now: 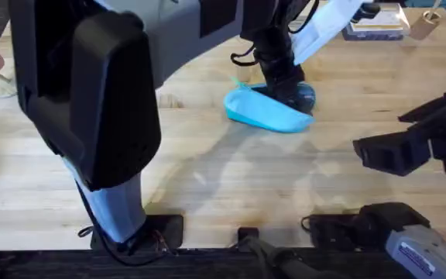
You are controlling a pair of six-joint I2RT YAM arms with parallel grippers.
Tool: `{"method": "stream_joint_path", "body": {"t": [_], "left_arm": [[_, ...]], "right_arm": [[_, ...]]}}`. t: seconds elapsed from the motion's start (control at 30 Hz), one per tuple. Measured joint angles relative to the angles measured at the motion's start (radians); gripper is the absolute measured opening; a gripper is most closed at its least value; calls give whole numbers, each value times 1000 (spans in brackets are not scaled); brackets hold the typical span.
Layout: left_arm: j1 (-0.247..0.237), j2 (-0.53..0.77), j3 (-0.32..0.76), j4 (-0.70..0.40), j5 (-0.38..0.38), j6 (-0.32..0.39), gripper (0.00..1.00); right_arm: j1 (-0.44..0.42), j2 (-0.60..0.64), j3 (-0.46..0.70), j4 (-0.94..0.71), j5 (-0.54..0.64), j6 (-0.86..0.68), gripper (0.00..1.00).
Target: Unzip the bag, pick up the pens from the table one at a time and place them inside, then zip the bag closed.
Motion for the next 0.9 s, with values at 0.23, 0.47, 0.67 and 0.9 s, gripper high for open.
{"method": "stream_joint_path", "body": {"t": [0.23, 0.47, 0.67, 0.9], "left_arm": [[7, 0, 0, 0, 0, 0, 43], [7, 0, 0, 0, 4, -3, 483], [7, 0, 0, 0, 19, -7, 991], [7, 0, 0, 0, 19, -7, 992]], "right_arm": [[0, 0, 0, 0, 0, 0, 997], [0, 0, 0, 0, 0, 0, 997], [0, 0, 0, 0, 0, 0, 997], [0, 0, 0, 0, 0, 0, 997]]}}
